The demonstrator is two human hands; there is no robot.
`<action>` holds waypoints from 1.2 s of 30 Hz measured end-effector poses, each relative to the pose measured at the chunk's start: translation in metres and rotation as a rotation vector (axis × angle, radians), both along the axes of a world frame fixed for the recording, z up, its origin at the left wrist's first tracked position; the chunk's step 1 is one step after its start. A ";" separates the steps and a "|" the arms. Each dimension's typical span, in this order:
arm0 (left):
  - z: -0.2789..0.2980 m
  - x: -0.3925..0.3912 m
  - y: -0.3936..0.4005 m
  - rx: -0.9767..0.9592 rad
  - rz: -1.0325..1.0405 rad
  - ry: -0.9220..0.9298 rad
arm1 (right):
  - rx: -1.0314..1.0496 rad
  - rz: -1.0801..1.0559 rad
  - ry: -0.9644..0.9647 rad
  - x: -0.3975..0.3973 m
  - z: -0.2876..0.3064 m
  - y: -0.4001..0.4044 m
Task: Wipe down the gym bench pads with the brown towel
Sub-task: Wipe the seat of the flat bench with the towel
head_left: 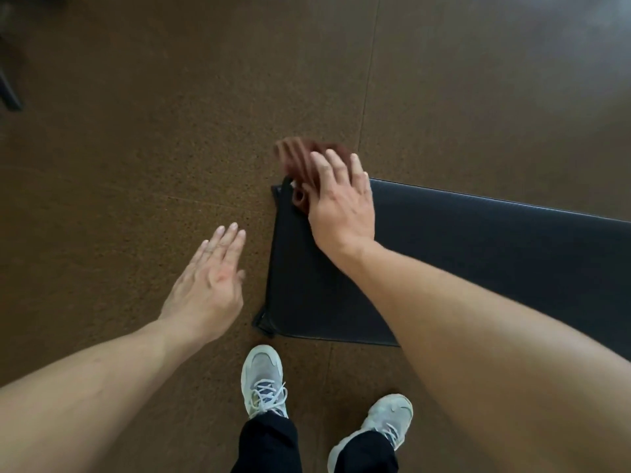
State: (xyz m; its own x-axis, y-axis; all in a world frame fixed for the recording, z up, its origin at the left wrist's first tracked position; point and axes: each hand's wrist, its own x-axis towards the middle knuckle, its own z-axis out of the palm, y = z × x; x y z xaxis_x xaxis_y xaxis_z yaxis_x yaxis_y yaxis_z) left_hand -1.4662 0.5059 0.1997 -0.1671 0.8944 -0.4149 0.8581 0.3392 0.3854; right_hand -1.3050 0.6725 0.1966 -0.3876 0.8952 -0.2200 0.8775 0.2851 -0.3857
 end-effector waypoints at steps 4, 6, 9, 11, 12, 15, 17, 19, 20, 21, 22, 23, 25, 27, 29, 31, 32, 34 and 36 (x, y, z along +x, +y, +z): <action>0.002 0.001 0.004 0.015 0.108 -0.055 | 0.017 -0.082 0.010 -0.017 0.005 0.004; 0.001 -0.002 -0.001 0.009 0.144 -0.043 | 0.034 -0.021 0.019 -0.013 0.006 -0.005; 0.002 -0.008 -0.016 -0.018 0.155 -0.013 | 0.166 0.208 0.030 -0.004 0.006 -0.032; 0.006 -0.013 -0.026 -0.037 0.153 -0.001 | 0.209 0.404 0.027 0.006 0.004 -0.059; 0.008 -0.016 -0.029 -0.048 0.156 0.007 | 0.206 0.505 0.015 0.011 0.002 -0.074; 0.015 -0.010 -0.032 -0.051 0.135 0.035 | 0.125 0.750 -0.035 0.041 0.001 -0.115; 0.021 -0.011 -0.033 -0.032 0.144 0.051 | 0.097 0.868 -0.068 0.047 0.002 -0.136; 0.025 0.013 -0.022 0.033 0.082 0.045 | 0.093 0.908 -0.144 0.074 0.005 -0.143; 0.026 0.023 -0.016 0.064 0.036 0.046 | 0.117 0.920 -0.184 0.084 0.006 -0.142; 0.026 0.037 -0.009 0.087 -0.018 0.050 | 0.140 0.932 -0.224 0.097 0.006 -0.139; 0.023 0.055 -0.001 0.099 -0.076 0.050 | 0.139 0.927 -0.254 0.115 0.007 -0.135; 0.022 0.070 0.006 0.103 -0.125 0.057 | 0.131 0.909 -0.259 0.130 0.007 -0.131; 0.020 0.108 0.021 0.100 -0.172 0.059 | 0.120 0.813 -0.230 0.172 0.006 -0.125; 0.021 0.144 0.032 0.087 -0.165 0.035 | 0.104 0.710 -0.192 0.216 0.001 -0.120; 0.018 0.184 0.039 0.078 -0.204 0.032 | 0.103 0.627 -0.173 0.266 -0.004 -0.114; 0.014 0.218 0.044 0.076 -0.247 0.047 | 0.112 0.563 -0.181 0.312 -0.006 -0.106; 0.013 0.236 0.046 0.059 -0.237 0.057 | 0.117 0.529 -0.183 0.337 -0.007 -0.103; 0.013 0.263 0.050 0.015 -0.158 0.088 | 0.111 0.436 -0.184 0.386 -0.005 -0.096; 0.012 0.289 0.051 -0.012 -0.115 0.139 | 0.058 0.299 -0.198 0.442 -0.001 -0.093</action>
State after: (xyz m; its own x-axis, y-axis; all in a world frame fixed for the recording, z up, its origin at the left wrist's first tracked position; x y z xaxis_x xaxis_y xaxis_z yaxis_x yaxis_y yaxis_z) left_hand -1.1769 0.5571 0.2117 -0.1206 0.9062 -0.4053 0.9362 0.2396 0.2570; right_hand -0.8634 0.5792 0.1953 -0.5895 0.7617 -0.2690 0.8078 0.5573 -0.1924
